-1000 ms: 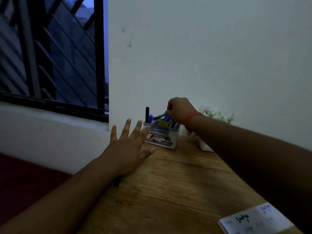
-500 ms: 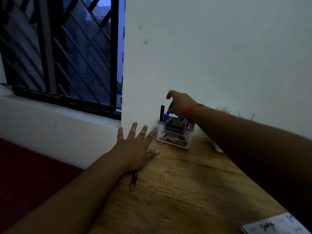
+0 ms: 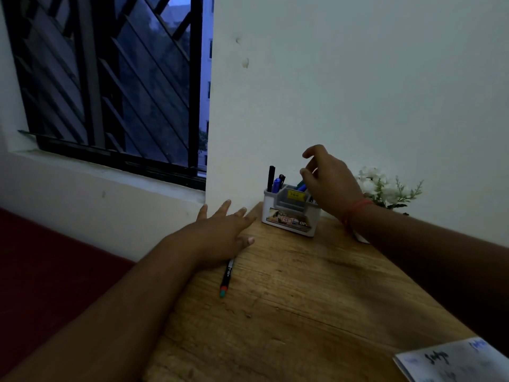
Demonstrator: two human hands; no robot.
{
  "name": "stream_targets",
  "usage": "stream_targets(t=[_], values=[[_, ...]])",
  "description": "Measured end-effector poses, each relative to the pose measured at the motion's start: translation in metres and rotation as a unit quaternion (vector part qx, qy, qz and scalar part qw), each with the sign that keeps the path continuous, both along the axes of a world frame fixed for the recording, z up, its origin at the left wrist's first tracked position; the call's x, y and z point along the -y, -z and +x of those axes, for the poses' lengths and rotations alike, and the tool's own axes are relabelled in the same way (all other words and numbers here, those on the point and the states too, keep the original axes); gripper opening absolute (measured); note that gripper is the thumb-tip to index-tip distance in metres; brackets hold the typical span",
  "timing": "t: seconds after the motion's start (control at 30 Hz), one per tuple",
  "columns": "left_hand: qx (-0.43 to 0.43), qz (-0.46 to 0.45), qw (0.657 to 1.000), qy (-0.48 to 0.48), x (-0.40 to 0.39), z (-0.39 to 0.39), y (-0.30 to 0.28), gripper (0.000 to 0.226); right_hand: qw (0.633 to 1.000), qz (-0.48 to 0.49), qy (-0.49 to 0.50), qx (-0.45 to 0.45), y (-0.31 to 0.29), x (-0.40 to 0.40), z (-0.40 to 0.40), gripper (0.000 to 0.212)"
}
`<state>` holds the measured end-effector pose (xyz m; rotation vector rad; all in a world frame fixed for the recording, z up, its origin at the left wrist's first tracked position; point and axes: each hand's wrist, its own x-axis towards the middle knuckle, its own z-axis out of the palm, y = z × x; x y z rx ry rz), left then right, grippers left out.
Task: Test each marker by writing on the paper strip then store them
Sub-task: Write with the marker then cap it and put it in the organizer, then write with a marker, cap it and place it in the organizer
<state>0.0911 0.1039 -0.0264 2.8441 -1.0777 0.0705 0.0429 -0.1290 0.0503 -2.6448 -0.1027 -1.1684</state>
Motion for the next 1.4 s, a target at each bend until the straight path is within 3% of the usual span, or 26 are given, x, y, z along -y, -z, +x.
stream_targets(t=[0.1, 0.37, 0.5, 0.7, 0.83, 0.9, 1.1, 1.4], values=[[-0.015, -0.021, 0.999, 0.031, -0.003, 0.0, -0.007, 0.045, 0.999, -0.018, -0.037, -0.009, 0.015, -0.007, -0.022, 0.025], [-0.088, -0.039, 0.993, 0.076, -0.022, 0.002, -0.011, 0.048, 0.992, -0.083, -0.062, -0.072, 0.045, -0.015, -0.058, 0.025], [-0.067, -0.04, 0.993, 0.092, -0.018, -0.002, -0.012, 0.033, 0.988, -0.103, -0.062, -0.097, 0.052, -0.013, -0.07, 0.028], [-0.042, -0.079, 0.988, 0.122, -0.006, -0.008, -0.01, 0.019, 0.959, -0.152, -0.051, -0.234, 0.063, 0.0, -0.086, 0.035], [-0.019, -0.134, 0.978, 0.156, 0.008, -0.017, -0.006, 0.018, 0.944, -0.101, -0.07, -0.306, 0.065, 0.008, -0.104, 0.043], [-0.014, -0.184, 0.967, 0.178, 0.017, -0.025, -0.005, 0.017, 0.942, -0.014, -0.107, -0.319, 0.063, 0.013, -0.117, 0.045], [0.036, -0.256, 0.938, 0.232, 0.062, -0.074, -0.001, 0.016, 0.917, 0.266, -0.204, -0.216, 0.052, 0.032, -0.171, 0.022], [0.126, -0.279, 0.873, 0.38, 0.162, -0.132, -0.002, 0.013, 0.912, 0.353, -0.16, -0.133, 0.061, 0.082, -0.239, 0.012]])
